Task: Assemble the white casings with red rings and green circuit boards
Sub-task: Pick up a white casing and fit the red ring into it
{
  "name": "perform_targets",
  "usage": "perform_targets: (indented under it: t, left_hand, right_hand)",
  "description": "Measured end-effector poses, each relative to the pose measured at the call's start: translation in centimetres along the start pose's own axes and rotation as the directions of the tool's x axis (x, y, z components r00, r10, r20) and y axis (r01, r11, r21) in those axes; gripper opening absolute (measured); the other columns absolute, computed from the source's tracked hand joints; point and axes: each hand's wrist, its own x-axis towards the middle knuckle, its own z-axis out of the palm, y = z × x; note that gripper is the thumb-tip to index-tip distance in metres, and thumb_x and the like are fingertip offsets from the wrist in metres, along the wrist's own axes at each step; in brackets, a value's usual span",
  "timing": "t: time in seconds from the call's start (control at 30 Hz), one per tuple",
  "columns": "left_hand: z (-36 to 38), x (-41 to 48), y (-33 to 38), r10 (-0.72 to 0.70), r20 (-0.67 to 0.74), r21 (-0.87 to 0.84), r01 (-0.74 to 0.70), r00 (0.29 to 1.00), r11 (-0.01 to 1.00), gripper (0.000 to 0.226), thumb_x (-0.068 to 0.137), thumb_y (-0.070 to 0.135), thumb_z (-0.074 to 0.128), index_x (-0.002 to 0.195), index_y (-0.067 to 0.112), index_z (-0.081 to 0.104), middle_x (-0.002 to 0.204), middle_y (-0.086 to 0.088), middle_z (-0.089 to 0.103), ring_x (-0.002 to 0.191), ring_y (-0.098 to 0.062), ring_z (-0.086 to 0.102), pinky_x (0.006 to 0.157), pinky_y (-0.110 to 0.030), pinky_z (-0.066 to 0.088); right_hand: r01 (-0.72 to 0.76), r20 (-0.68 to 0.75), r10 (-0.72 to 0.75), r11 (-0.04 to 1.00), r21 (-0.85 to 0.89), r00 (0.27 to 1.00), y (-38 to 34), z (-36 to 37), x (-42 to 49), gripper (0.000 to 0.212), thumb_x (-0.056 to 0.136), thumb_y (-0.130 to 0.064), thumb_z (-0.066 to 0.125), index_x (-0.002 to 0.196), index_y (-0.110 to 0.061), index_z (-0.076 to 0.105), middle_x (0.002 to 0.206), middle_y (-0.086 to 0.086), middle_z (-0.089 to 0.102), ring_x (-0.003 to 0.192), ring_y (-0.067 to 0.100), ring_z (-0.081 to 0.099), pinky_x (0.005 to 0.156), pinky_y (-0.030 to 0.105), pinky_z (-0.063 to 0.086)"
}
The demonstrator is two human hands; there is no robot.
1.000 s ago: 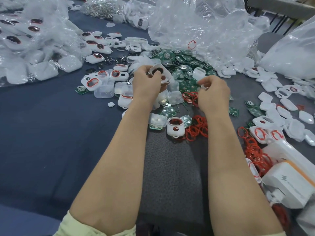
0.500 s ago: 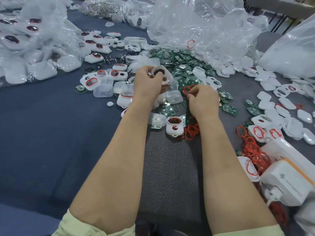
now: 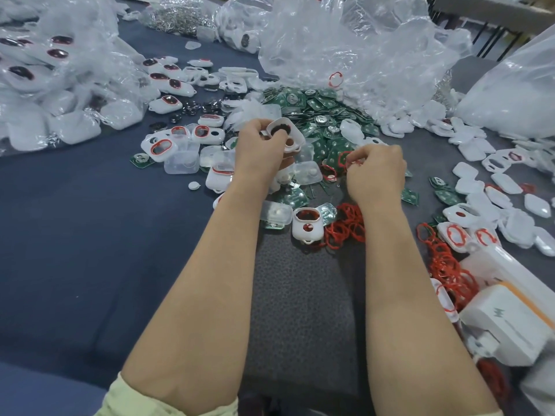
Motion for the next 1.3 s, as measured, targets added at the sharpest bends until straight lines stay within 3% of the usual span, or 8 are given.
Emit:
perform_targets:
  t: [0.2, 0.3, 0.47, 0.63, 0.73, 0.83, 1.07, 1.3]
  left_hand:
    - [0.0, 0.1, -0.2, 0.025, -0.012, 0.038, -0.025, 1.0, 0.999, 0.013, 0.094, 0.007, 0.053, 0.105, 0.014, 0.056, 0.109, -0.009, 0.06, 0.09, -0.021, 0.066, 0.059, -0.019, 0.054]
    - [0.1, 0.1, -0.3, 0.029, -0.012, 0.03, -0.029, 0.999, 0.999, 0.012, 0.094, 0.008, 0.054, 0.103, 0.015, 0.056, 0.101, -0.006, 0.06, 0.085, -0.02, 0.067, 0.058, -0.019, 0.054]
    - [0.2, 0.2, -0.4, 0.034, -0.016, 0.037, -0.034, 0.999, 0.999, 0.013, 0.094, 0.008, 0.054, 0.106, 0.013, 0.056, 0.099, -0.005, 0.06, 0.076, -0.015, 0.065, 0.056, -0.017, 0.053]
    - [0.2, 0.2, -0.4, 0.035, -0.022, 0.033, -0.034, 0.999, 0.999, 0.012, 0.094, 0.009, 0.055, 0.105, 0.014, 0.056, 0.098, -0.004, 0.06, 0.076, -0.014, 0.065, 0.055, -0.016, 0.052]
    - [0.2, 0.2, -0.4, 0.034, -0.022, 0.03, -0.033, 0.999, 0.999, 0.011, 0.094, 0.01, 0.055, 0.104, 0.015, 0.056, 0.096, -0.003, 0.061, 0.078, -0.015, 0.065, 0.056, -0.017, 0.053]
    - [0.1, 0.2, -0.4, 0.036, -0.015, 0.031, -0.035, 0.999, 0.999, 0.011, 0.095, 0.01, 0.055, 0.105, 0.014, 0.055, 0.096, -0.004, 0.061, 0.078, -0.016, 0.065, 0.056, -0.016, 0.052]
    - [0.2, 0.2, -0.4, 0.045, -0.012, 0.059, -0.044, 0.999, 0.997, 0.011, 0.095, 0.009, 0.053, 0.105, 0.012, 0.056, 0.094, -0.003, 0.06, 0.074, -0.012, 0.064, 0.057, -0.017, 0.053]
    - [0.3, 0.2, -0.4, 0.052, -0.02, 0.037, -0.051, 0.998, 0.998, 0.009, 0.094, 0.007, 0.055, 0.099, 0.014, 0.054, 0.09, -0.001, 0.059, 0.075, -0.01, 0.063, 0.054, -0.015, 0.052]
  right_hand:
    - [0.035, 0.222, -0.025, 0.998, -0.043, 0.975, 0.1, 0.4, 0.1, 0.018, 0.083, -0.022, 0.069, 0.099, -0.016, 0.074, 0.114, 0.012, 0.064, 0.107, 0.031, 0.058, 0.09, 0.037, 0.05]
    - [0.034, 0.245, -0.007, 0.994, -0.106, 0.97, 0.2, 0.9, 0.3, 0.032, 0.084, -0.034, 0.07, 0.111, -0.016, 0.069, 0.122, 0.012, 0.059, 0.116, 0.032, 0.053, 0.099, 0.039, 0.045]
    - [0.061, 0.235, -0.048, 0.997, -0.05, 0.971, 0.0, 1.5, 0.3, 0.013, 0.087, -0.025, 0.066, 0.099, -0.027, 0.07, 0.121, 0.013, 0.059, 0.115, 0.031, 0.052, 0.099, 0.039, 0.045]
    - [0.087, 0.198, -0.105, 0.992, 0.096, 0.975, 0.0, 0.5, -0.1, 0.011, 0.086, -0.018, 0.067, 0.095, -0.016, 0.072, 0.1, 0.008, 0.068, 0.095, 0.022, 0.061, 0.078, 0.024, 0.046]
    - [0.075, 0.38, -0.141, 0.98, 0.184, 0.914, -0.1, -1.7, -0.3, 0.015, 0.083, -0.011, 0.064, 0.087, -0.021, 0.075, 0.081, -0.001, 0.068, 0.073, 0.013, 0.059, 0.061, 0.02, 0.043]
    - [0.139, 0.544, -0.139, 0.989, 0.042, 0.828, 0.1, -3.7, -0.3, 0.024, 0.081, -0.011, 0.062, 0.079, -0.032, 0.073, 0.079, -0.01, 0.066, 0.075, 0.008, 0.058, 0.062, 0.021, 0.044]
    - [0.028, 0.325, -0.079, 0.987, 0.157, 0.942, -0.3, -2.7, -0.3, 0.018, 0.085, -0.011, 0.063, 0.091, -0.025, 0.072, 0.085, -0.002, 0.062, 0.083, 0.014, 0.056, 0.074, 0.021, 0.042]
    - [0.081, 0.319, -0.086, 0.996, 0.031, 0.944, -1.3, 0.8, -0.7, 0.012, 0.089, -0.018, 0.065, 0.1, -0.015, 0.068, 0.113, 0.011, 0.065, 0.106, 0.026, 0.059, 0.085, 0.031, 0.046]
